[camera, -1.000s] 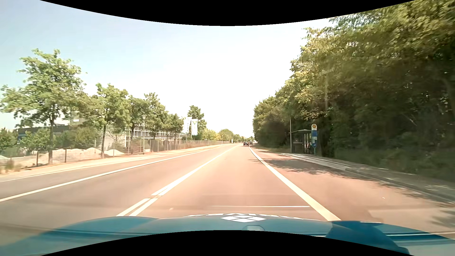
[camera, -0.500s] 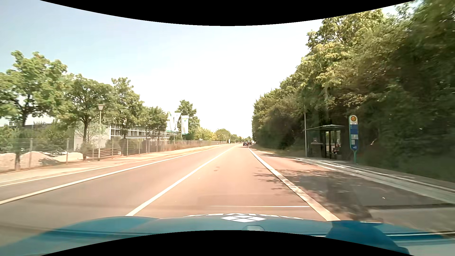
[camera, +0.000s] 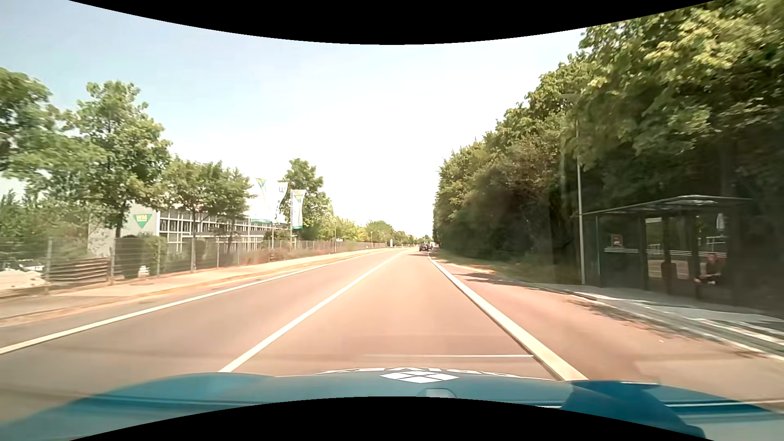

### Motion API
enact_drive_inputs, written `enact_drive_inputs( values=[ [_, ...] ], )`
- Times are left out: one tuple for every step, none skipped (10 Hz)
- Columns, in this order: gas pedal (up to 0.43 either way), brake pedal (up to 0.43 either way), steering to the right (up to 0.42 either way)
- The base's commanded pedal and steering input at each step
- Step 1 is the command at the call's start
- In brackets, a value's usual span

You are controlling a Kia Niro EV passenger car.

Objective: Follow the waypoints while adhering to traffic rules and regulations

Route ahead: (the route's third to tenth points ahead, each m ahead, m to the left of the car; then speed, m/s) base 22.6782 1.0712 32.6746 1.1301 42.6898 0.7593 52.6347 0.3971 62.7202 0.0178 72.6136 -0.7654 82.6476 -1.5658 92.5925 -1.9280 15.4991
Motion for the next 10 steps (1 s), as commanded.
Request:
enact_drive_inputs(
  values=[
    [0.169,0.0,0.004],
    [0.169,0.0,0.004],
    [0.169,0.0,0.003],
    [0.169,0.0,0.003],
    [0.169,0.0,0.002],
    [0.169,0.0,0.002],
    [0.169,0.0,0.002],
    [0.169,0.0,0.002],
    [0.169,0.0,0.002],
    [0.169,0.0,0.001]
  ],
)
